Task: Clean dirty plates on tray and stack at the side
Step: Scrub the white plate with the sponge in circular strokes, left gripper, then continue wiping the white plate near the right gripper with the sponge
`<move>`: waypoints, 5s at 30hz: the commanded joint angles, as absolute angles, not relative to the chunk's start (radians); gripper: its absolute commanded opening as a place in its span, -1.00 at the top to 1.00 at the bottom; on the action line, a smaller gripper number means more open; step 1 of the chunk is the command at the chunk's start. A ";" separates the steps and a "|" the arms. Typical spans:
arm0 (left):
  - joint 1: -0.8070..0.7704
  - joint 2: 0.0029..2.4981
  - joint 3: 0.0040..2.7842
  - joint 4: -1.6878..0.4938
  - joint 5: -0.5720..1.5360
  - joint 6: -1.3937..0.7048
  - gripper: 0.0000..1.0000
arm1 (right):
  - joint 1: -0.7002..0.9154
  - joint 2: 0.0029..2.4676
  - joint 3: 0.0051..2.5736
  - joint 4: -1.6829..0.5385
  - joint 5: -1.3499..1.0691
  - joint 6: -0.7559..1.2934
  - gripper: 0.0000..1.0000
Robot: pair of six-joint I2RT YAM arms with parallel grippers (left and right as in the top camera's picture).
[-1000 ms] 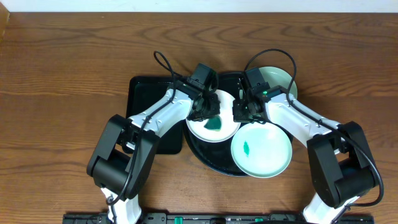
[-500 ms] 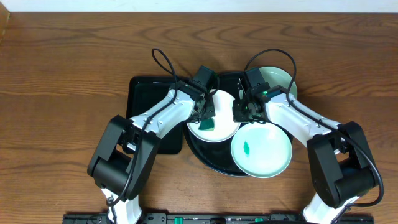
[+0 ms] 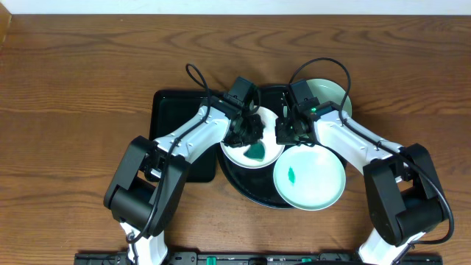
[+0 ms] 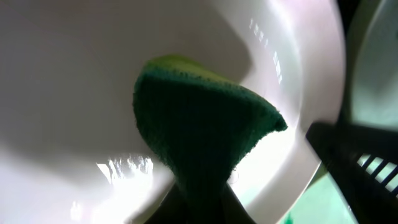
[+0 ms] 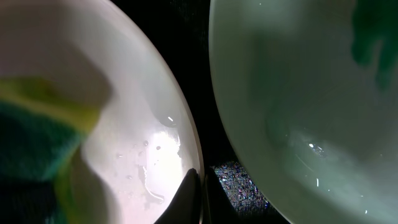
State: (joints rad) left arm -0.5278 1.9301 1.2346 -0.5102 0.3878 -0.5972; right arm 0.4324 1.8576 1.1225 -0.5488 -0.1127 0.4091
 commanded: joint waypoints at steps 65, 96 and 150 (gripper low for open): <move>-0.634 2.035 1.420 -0.646 0.149 -0.496 0.85 | 0.447 1.854 1.116 -0.545 -0.139 0.395 0.98; -0.534 2.035 1.420 -0.724 0.097 -0.473 0.85 | 0.447 1.854 1.116 -0.545 -0.140 0.395 0.98; -0.616 2.035 1.420 -0.700 0.148 -0.581 0.85 | 0.447 1.854 1.116 -0.545 -0.140 0.395 0.98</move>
State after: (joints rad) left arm -0.5812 2.0300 1.4197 -0.7067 0.1062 -0.5606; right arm 0.4297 1.8576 1.1225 -0.5480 -0.1192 0.4088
